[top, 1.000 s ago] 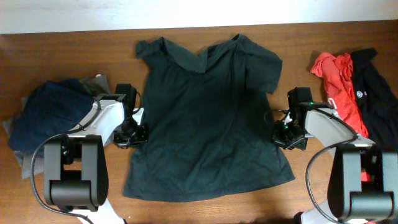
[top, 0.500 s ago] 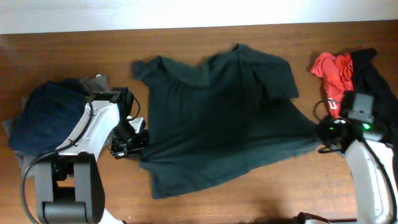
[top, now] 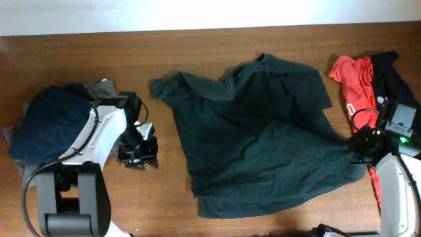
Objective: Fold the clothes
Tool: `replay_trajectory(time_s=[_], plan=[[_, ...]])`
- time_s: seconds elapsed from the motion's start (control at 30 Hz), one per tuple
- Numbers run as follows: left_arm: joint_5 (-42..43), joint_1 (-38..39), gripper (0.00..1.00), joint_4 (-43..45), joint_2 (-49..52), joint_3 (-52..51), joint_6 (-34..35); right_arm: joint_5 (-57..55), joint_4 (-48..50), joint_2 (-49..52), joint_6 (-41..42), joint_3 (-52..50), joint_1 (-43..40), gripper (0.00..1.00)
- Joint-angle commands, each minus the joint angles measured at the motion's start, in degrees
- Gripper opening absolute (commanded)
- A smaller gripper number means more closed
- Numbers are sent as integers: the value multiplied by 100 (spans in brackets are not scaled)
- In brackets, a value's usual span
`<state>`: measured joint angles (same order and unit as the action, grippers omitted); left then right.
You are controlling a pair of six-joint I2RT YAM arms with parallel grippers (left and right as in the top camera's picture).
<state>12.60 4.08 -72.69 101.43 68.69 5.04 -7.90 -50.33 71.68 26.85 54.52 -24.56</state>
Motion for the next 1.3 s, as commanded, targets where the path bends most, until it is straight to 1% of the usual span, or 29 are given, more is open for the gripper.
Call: replay_trajectory(time_s=[0.0,0.07,0.17,0.2,0.27,0.3,0.4,0.5,0.63,0.73,0.87,0.97,1.07,1.17,1.27], plan=[[426,94,44,487,-260,470,-516,358,52,-50,-225,52,-22,41],[474,232,50,1158,-262,629,-918,935,142,-50,-420,52,-22,43],[455,496,59,2470,-192,632,-1453,2446,358,-50,-1021,50,-15,43],[455,579,61,2763,-144,632,-1504,2809,382,-50,-1167,50,0,43],[459,758,61,3281,-33,632,-1504,3460,341,-50,-1445,50,118,45],[457,866,64,3585,31,632,-1547,3635,254,-48,-1587,50,229,45],[428,1102,65,4260,179,632,-1941,3615,-9,0,-1801,42,647,49],[232,1283,65,4806,382,632,-2041,3532,-138,160,-1805,22,1137,50],[192,1412,66,5401,693,632,-2411,3528,-153,533,-1781,15,1733,51],[4,1458,66,5912,837,632,-2426,3508,-203,901,-1781,15,2120,54],[-345,1480,61,6476,960,632,-2651,3508,-284,1464,-1784,13,2599,55],[-717,1567,61,6734,1126,632,-2922,3510,-221,1779,-1786,13,2907,55],[-756,1709,59,6763,1279,632,-3178,3508,-133,1930,-1786,13,3200,55],[-763,1862,58,6725,1410,632,-3195,3497,-26,1974,-1716,13,3456,56],[-763,1947,58,6773,1565,632,-3198,2988,-142,1978,-831,13,3580,57]])
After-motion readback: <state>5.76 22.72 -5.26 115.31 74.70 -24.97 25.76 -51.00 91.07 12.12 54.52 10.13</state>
